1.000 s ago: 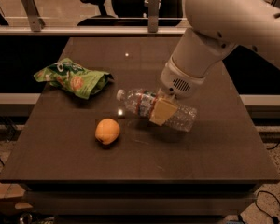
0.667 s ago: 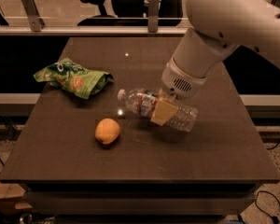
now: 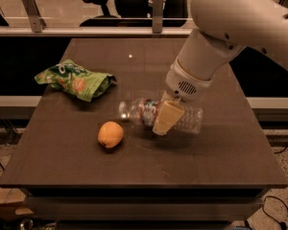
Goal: Move water bottle near orange
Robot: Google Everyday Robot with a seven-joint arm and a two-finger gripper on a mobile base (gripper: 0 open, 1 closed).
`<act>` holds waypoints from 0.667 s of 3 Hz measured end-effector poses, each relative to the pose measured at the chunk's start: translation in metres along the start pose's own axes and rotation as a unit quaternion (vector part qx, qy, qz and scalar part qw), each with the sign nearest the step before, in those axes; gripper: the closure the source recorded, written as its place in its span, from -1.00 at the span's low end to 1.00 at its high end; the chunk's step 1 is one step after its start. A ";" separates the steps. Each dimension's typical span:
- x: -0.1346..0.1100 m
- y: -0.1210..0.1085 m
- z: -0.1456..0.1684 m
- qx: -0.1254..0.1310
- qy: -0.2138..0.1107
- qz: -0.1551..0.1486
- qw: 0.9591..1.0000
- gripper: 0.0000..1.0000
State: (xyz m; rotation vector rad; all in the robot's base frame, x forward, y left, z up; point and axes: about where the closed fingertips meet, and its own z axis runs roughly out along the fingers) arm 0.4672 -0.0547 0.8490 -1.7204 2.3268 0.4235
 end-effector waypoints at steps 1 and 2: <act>0.000 0.001 0.000 0.001 0.000 -0.001 1.000 -1.00; 0.000 0.001 0.000 0.001 0.000 -0.001 1.000 -1.00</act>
Offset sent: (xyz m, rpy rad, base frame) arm -0.0005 0.0004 0.0003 -0.0004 -0.0012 0.0009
